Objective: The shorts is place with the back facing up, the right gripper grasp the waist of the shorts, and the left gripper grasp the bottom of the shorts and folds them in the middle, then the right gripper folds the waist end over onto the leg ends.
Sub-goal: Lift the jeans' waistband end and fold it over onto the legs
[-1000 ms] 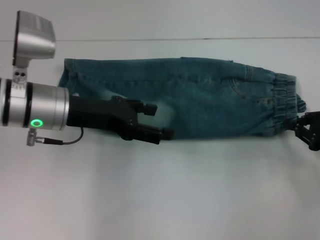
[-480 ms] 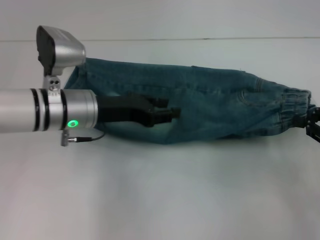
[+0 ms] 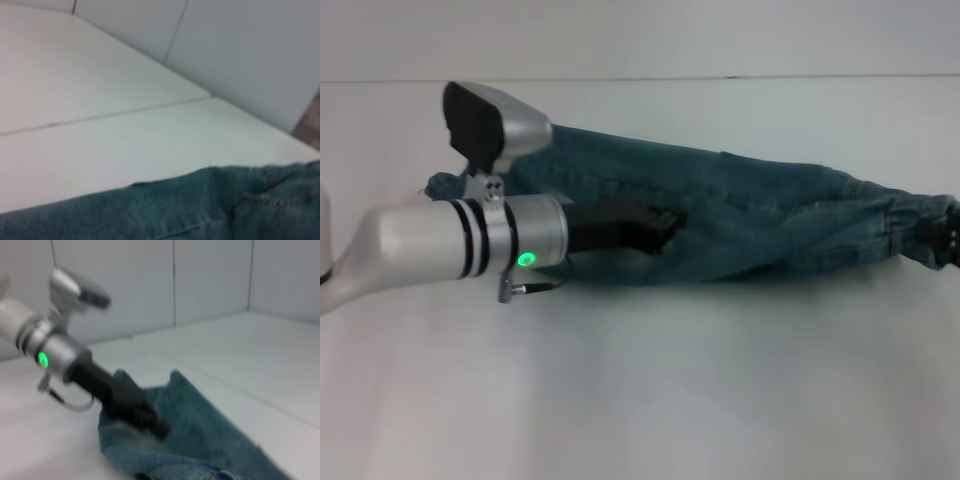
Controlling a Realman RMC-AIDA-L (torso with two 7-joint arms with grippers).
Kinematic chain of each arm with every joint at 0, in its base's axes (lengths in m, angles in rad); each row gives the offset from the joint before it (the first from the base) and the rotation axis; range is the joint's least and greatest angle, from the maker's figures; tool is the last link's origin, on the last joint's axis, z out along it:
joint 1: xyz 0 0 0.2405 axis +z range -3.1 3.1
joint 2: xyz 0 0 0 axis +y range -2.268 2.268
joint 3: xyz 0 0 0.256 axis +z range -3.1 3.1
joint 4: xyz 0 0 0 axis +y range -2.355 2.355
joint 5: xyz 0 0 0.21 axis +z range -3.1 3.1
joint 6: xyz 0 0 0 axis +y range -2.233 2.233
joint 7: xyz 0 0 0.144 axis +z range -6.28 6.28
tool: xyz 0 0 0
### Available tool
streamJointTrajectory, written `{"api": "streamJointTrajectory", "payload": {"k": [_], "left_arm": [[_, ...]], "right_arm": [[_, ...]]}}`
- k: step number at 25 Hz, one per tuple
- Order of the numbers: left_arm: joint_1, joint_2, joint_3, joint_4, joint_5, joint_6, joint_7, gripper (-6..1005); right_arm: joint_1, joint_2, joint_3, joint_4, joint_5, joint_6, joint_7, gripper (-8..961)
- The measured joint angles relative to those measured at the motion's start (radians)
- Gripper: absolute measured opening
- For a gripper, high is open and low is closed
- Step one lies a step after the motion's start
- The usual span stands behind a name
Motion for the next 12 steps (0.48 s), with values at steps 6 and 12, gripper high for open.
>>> {"api": "streamJointTrajectory", "payload": {"k": [6, 12], "left_arm": [[0.001, 0.000, 0.142, -0.004, -0.105, -0.017, 0.001, 14], [0.011, 0.000, 0.219, -0.005, -0.176, -0.001, 0.002, -2]], "right_arm": [[0.003, -0.009, 0.026, -0.008, 0.086, -0.029, 0.030, 92], [0.056, -0.023, 0.029, -0.003, 0.139, -0.002, 0.072, 91]]}}
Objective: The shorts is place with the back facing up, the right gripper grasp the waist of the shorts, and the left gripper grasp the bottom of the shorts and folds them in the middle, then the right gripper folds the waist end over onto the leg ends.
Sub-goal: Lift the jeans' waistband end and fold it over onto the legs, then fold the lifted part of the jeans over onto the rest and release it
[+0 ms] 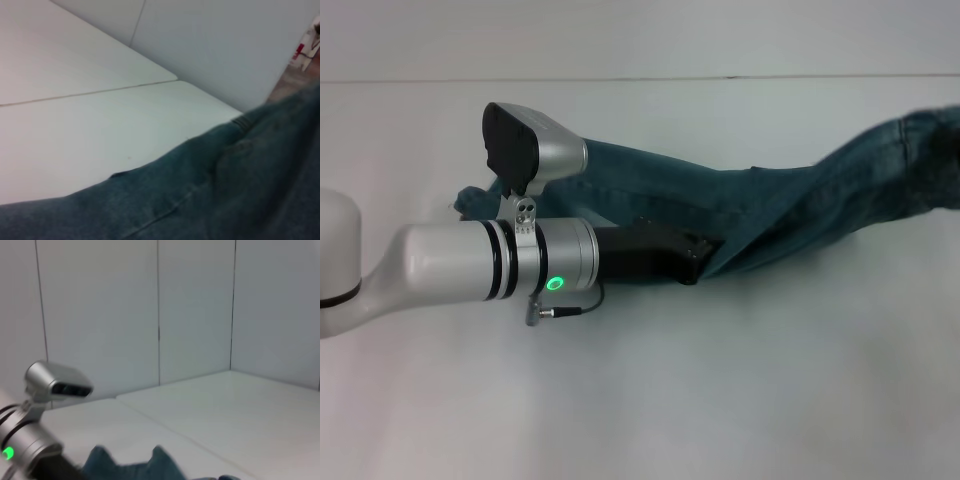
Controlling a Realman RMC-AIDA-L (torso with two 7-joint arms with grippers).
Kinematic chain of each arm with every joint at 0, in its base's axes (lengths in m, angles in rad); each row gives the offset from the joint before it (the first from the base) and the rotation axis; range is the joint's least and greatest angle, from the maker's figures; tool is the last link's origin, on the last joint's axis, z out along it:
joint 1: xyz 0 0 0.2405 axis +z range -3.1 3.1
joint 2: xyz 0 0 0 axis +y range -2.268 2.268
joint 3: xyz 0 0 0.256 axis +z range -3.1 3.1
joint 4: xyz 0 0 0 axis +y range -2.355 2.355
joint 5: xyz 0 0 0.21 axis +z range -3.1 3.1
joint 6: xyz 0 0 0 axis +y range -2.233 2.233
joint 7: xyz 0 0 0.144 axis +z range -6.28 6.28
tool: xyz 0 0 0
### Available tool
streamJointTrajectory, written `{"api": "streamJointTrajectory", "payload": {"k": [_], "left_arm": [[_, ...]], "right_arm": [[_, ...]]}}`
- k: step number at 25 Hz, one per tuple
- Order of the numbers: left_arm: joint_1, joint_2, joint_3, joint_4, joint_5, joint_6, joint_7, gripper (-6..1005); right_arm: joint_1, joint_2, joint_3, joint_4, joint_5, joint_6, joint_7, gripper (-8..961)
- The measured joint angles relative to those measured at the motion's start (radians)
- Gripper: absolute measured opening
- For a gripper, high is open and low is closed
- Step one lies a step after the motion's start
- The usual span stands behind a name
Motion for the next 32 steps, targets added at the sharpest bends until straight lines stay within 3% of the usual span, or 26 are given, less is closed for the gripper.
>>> {"api": "streamJointTrajectory", "payload": {"k": [6, 11, 14, 20, 23, 27, 32], "left_arm": [[0.014, 0.000, 0.063, 0.000, -0.086, 0.025, 0.018, 1], [0.023, 0.000, 0.160, 0.000, -0.191, 0.015, 0.055, 1], [0.031, 0.000, 0.223, 0.000, -0.261, -0.003, 0.087, 0], [0.046, 0.000, 0.329, 0.010, -0.381, -0.068, 0.147, 1], [0.073, 0.000, 0.290, 0.019, -0.390, -0.075, 0.185, 1], [0.134, 0.000, 0.168, 0.034, -0.388, -0.066, 0.260, 0], [0.286, 0.002, -0.007, 0.143, -0.381, -0.055, 0.320, 1]], "right_arm": [[0.109, -0.025, -0.021, 0.059, -0.001, 0.075, 0.018, 90], [0.228, -0.082, -0.072, 0.210, -0.001, 0.147, 0.002, 89], [0.286, -0.106, -0.102, 0.277, -0.001, 0.177, -0.012, 88], [0.365, -0.116, -0.204, 0.322, -0.004, 0.249, -0.015, 87], [0.385, -0.115, -0.249, 0.335, -0.004, 0.279, -0.012, 87], [0.411, -0.118, -0.301, 0.359, -0.004, 0.302, -0.007, 85], [0.441, -0.119, -0.375, 0.362, -0.005, 0.328, 0.014, 85]]}}
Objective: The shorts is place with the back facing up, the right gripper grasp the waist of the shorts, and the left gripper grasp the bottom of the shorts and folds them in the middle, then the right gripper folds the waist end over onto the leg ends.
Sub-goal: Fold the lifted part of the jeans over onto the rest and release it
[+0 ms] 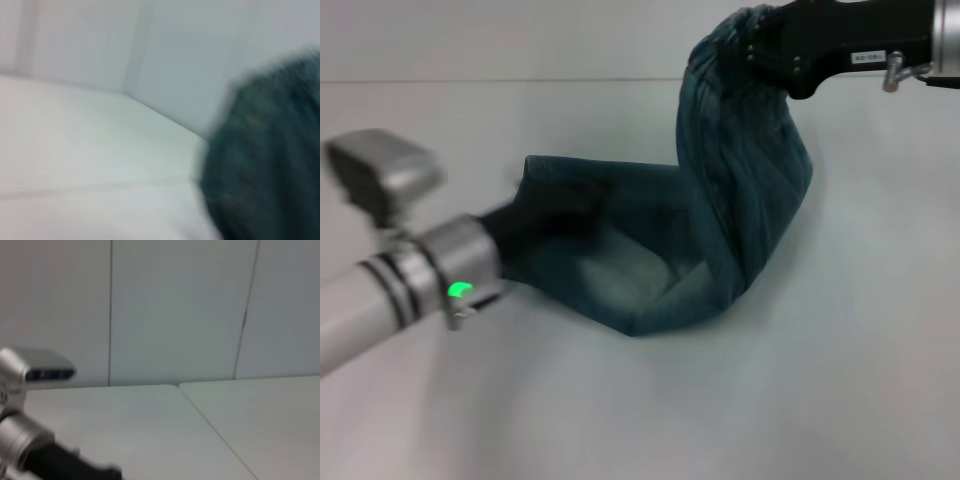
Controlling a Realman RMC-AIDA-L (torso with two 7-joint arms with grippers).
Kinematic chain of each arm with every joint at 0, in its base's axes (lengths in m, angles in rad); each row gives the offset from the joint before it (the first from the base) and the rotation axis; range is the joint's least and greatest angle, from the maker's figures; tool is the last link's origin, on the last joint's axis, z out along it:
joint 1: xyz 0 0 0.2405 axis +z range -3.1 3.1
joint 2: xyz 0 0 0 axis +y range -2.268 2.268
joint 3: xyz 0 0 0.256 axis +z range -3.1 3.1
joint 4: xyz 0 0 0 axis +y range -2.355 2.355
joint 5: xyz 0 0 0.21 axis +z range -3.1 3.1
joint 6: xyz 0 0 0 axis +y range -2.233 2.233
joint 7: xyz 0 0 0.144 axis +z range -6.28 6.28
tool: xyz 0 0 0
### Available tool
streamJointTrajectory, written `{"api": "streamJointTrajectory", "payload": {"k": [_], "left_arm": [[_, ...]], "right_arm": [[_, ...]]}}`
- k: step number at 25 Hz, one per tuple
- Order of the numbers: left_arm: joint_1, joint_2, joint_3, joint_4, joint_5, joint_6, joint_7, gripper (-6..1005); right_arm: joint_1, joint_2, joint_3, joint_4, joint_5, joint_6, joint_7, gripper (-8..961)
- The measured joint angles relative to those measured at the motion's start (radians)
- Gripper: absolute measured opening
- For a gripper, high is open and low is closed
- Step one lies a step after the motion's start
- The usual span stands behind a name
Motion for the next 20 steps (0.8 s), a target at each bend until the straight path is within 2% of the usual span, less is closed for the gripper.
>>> {"api": "streamJointTrajectory", "payload": {"k": [2, 3, 7, 8, 9, 12, 16, 20], "left_arm": [[0.070, -0.001, -0.077, 0.054, 0.000, 0.008, 0.012, 1], [0.114, -0.002, -0.145, 0.083, 0.000, 0.034, 0.017, 1], [0.186, -0.002, -0.329, 0.096, 0.016, 0.162, 0.018, 0], [0.197, -0.002, -0.368, 0.096, 0.028, 0.195, 0.019, 0], [0.208, -0.002, -0.403, 0.096, 0.045, 0.228, 0.023, 0], [0.241, -0.002, -0.512, 0.095, 0.094, 0.328, 0.037, 1], [0.280, -0.002, -0.612, 0.090, 0.125, 0.410, 0.038, 1], [0.321, -0.002, -0.678, 0.076, 0.144, 0.476, 0.031, 1]], "right_arm": [[0.016, 0.001, -0.024, 0.000, 0.000, 0.005, 0.001, 84], [0.026, 0.004, -0.044, 0.001, 0.000, 0.005, 0.001, 84], [0.068, 0.020, -0.133, 0.002, 0.000, 0.015, -0.006, 84], [0.088, 0.031, -0.175, 0.002, 0.000, 0.023, -0.007, 84], [0.088, 0.031, -0.175, 0.002, 0.000, 0.023, -0.007, 84], [0.118, 0.049, -0.246, 0.001, -0.001, 0.048, -0.014, 85], [0.155, 0.081, -0.351, -0.006, -0.026, 0.095, -0.020, 85], [0.198, 0.125, -0.388, -0.001, -0.097, 0.173, -0.021, 84]]}}
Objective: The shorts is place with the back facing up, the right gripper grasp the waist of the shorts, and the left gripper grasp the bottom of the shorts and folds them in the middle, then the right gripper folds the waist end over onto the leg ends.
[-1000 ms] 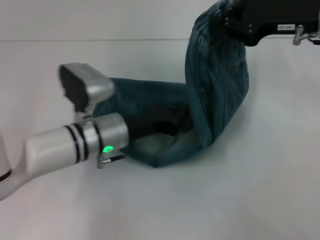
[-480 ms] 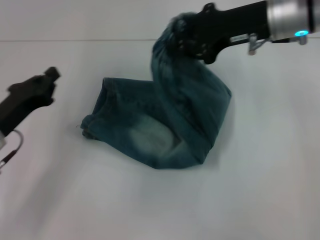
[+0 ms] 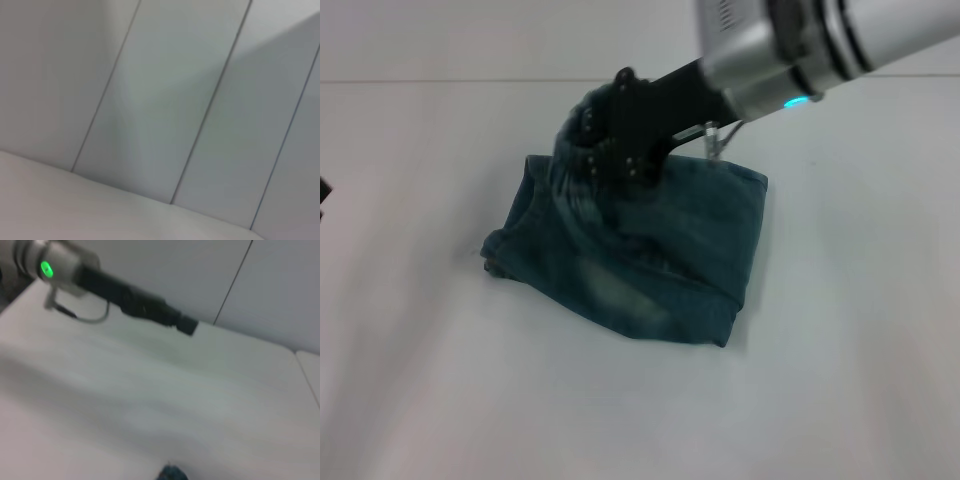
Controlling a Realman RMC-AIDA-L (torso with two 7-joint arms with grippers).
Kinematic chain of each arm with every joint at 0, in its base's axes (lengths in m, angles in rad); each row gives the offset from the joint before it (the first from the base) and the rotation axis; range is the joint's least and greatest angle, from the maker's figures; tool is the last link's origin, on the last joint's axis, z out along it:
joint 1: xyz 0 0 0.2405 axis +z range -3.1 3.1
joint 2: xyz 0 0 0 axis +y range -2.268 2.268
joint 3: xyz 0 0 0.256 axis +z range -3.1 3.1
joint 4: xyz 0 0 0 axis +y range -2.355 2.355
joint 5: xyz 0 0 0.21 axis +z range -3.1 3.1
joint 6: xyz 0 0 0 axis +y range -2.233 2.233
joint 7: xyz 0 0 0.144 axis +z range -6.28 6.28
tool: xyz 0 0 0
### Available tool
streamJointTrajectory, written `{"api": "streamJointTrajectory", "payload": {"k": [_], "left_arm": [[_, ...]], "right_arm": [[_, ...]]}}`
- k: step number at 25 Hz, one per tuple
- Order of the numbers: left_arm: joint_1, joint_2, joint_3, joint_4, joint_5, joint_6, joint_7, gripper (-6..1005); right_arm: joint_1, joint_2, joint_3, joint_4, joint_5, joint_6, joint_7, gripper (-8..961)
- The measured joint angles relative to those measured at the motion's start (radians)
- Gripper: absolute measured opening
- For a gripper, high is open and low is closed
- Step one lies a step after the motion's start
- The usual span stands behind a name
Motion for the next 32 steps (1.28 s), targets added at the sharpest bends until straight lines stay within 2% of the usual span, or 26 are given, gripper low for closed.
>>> {"api": "streamJointTrajectory", "payload": {"k": [3, 6, 12, 15, 17, 22, 24, 28, 30, 32], "left_arm": [[0.020, 0.000, -0.027, -0.014, 0.012, 0.032, -0.001, 1], [0.031, 0.000, -0.048, -0.021, 0.030, 0.047, -0.001, 0], [0.034, 0.000, -0.086, -0.036, 0.063, 0.071, 0.016, 0], [0.034, 0.000, -0.091, -0.044, 0.073, 0.098, 0.058, 0], [0.031, 0.001, -0.099, -0.049, 0.095, 0.137, 0.092, 1], [0.021, 0.006, -0.112, -0.052, 0.175, 0.235, 0.137, 31], [0.013, 0.007, -0.112, -0.052, 0.217, 0.264, 0.148, 51], [-0.024, 0.019, -0.122, -0.042, 0.372, 0.326, 0.144, 184], [-0.030, 0.022, -0.124, -0.038, 0.395, 0.334, 0.141, 250], [-0.058, 0.035, -0.131, -0.031, 0.462, 0.358, 0.124, 316]], "right_arm": [[0.029, 0.022, -0.030, 0.024, -0.054, 0.067, -0.007, 138], [0.047, 0.026, -0.065, 0.054, -0.063, 0.094, -0.013, 192], [0.039, 0.025, -0.079, 0.049, -0.066, 0.083, -0.006, 477], [0.006, 0.025, -0.070, 0.017, -0.064, 0.063, 0.015, 601], [-0.050, 0.025, -0.069, -0.053, -0.054, 0.031, 0.048, 683], [-0.311, 0.028, -0.076, -0.274, 0.117, -0.053, 0.092, 879], [-0.438, 0.027, -0.076, -0.314, 0.226, -0.055, 0.072, 888], [-0.638, 0.026, -0.076, -0.316, 0.382, -0.058, -0.010, 905], [-0.717, 0.028, -0.075, -0.301, 0.424, -0.056, -0.056, 914], [-0.783, 0.029, -0.070, -0.257, 0.472, -0.062, -0.139, 915]]}}
